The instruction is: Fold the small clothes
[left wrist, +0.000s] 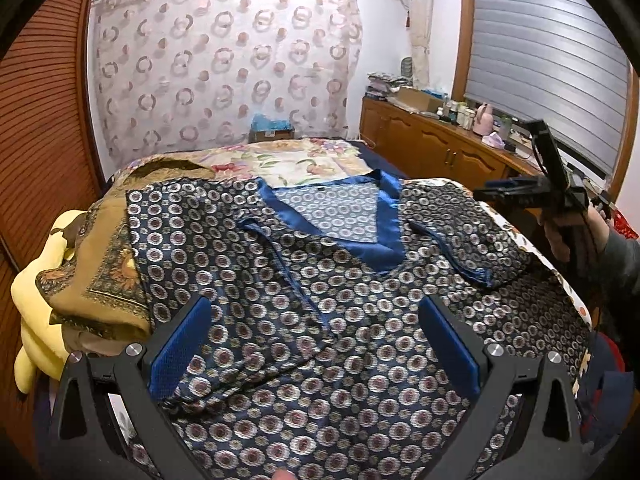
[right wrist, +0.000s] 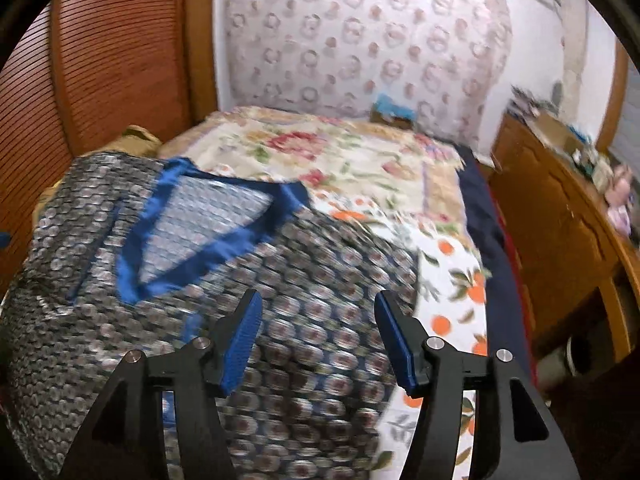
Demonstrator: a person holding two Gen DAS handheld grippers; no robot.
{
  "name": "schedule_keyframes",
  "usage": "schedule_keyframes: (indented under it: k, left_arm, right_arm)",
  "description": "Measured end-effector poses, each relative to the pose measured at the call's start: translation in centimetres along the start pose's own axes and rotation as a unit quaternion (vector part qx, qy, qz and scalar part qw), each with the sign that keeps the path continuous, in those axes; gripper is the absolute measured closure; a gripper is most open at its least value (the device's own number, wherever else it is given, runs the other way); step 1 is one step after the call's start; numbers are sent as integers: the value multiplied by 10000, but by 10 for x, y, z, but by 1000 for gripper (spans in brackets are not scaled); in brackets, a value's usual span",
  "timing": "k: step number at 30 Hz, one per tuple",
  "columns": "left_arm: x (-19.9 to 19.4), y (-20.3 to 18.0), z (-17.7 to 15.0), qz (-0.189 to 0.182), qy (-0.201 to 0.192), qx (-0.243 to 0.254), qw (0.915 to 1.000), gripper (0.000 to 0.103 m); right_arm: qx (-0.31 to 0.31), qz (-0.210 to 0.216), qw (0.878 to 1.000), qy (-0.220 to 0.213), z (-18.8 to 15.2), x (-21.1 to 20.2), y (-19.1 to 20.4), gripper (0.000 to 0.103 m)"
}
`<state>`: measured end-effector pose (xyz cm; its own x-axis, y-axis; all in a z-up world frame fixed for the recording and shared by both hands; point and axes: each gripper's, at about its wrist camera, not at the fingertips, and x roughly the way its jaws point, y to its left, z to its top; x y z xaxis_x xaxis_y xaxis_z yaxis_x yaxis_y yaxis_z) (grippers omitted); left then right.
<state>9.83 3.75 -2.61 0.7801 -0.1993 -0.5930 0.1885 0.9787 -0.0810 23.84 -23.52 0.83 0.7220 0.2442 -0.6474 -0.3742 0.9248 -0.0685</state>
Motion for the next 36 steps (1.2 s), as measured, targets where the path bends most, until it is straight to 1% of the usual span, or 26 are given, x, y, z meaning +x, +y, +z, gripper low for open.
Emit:
schedule_keyframes:
  k: [3, 6, 10, 11, 12, 13, 15, 16, 18, 20, 23, 26, 30, 33, 34, 35, 36]
  left_arm:
    - [8, 14, 5, 127, 88, -49, 9999, 0]
    - [16, 29, 8, 148, 152, -140, 9997, 0]
    - [27, 55, 16, 335, 250, -274, 9987, 0]
    - [29, 60, 18, 377, 272, -293, 9985, 0]
    - [31, 66, 20, 413, 294, -307, 9982, 0]
    - [33, 70, 21, 443, 310, -315, 9980, 0]
    - [38, 81, 25, 541, 348, -351, 9973, 0]
    - [40, 85, 27, 602, 381, -383, 9967, 0]
    - [44, 96, 29, 690, 443, -450, 9956, 0]
    - [46, 103, 33, 735, 436, -448, 9953, 0]
    - [49, 111, 41, 789, 425, -435, 9950, 0]
    - [53, 120, 47, 788, 441, -441, 9949, 0]
    - [64, 133, 53, 782, 542, -465, 9944, 0]
    - [73, 145, 54, 624, 664, -619, 9939, 10]
    - [76, 147, 54, 593, 703, -652, 9936, 18]
    - [78, 150, 54, 595, 762, -681, 9930, 23]
    - [80, 152, 54, 619, 780, -687, 9927, 24]
  right_arm:
    - [262, -116, 9992, 264, -3, 23, -19, 43]
    - [598, -74, 9971, 470, 3, 43, -37, 43]
    - [952, 39, 9939, 564, 14, 62, -59, 43]
    - [993, 78, 9934, 573, 18, 67, -62, 44]
    - [997, 120, 9932, 582, 21, 71, -63, 47]
    - [978, 198, 9932, 595, 24, 75, -64, 54]
    - [852, 310, 9941, 592, 30, 83, -62, 83]
    - [690, 306, 9957, 532, 33, 85, -58, 98]
    - [413, 308, 9982, 311, 38, 83, -52, 99]
    - [329, -74, 9994, 82, 44, 78, -52, 99]
    - [566, -141, 9982, 104, 49, 83, -63, 100]
    - [492, -179, 9984, 207, 47, 93, -63, 100]
    - [531, -149, 9982, 214, 48, 97, -64, 100]
    - [495, -124, 9983, 288, 48, 98, -65, 99]
    - [474, -115, 9983, 321, 47, 99, -67, 99]
    - [463, -112, 9983, 341, 47, 98, -68, 99]
    - [454, -110, 9983, 357, 47, 99, -70, 100]
